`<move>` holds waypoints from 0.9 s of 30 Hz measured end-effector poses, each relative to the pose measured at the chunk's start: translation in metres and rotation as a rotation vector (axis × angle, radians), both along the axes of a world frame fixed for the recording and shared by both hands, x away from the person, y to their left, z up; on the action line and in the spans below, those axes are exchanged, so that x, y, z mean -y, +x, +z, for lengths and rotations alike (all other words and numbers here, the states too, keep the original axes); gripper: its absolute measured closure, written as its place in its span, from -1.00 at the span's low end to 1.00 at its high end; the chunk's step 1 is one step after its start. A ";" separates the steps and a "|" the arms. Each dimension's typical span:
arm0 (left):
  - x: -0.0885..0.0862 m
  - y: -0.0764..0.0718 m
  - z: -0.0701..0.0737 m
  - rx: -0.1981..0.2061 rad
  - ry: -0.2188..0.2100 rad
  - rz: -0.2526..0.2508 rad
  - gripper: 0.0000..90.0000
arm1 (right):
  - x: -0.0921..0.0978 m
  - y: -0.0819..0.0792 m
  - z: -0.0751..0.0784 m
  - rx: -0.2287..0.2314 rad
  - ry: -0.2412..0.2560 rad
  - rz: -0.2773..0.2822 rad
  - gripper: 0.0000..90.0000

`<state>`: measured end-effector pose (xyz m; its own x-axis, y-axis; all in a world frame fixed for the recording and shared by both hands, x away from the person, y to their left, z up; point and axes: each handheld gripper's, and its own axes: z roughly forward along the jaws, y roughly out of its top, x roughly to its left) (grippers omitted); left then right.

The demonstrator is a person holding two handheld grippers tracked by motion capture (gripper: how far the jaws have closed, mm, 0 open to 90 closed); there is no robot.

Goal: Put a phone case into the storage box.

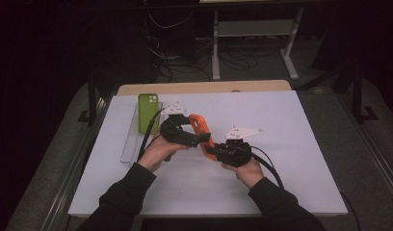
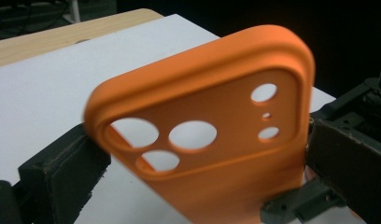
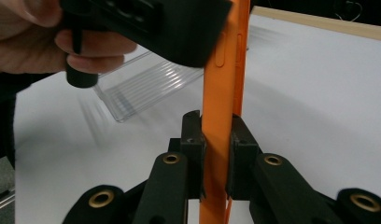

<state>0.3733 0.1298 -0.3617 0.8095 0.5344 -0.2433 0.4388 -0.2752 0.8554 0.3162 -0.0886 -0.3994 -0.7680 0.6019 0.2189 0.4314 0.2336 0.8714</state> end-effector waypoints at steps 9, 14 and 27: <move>0.000 0.002 -0.003 -0.008 -0.042 0.011 -0.89 | -0.005 -0.002 -0.002 0.007 -0.013 0.007 0.75; -0.001 0.001 -0.003 -0.017 -0.066 0.017 -0.79 | -0.006 -0.002 -0.004 0.006 -0.034 0.012 0.75; 0.001 0.001 -0.002 0.014 -0.048 -0.002 -0.71 | -0.007 -0.002 -0.006 0.008 -0.066 0.014 0.73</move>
<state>0.3741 0.1287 -0.3634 0.8141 0.5206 -0.2573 0.4261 -0.2346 0.8737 0.3145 -0.0818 -0.4055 -0.7779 0.6042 0.1728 0.4207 0.2964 0.8574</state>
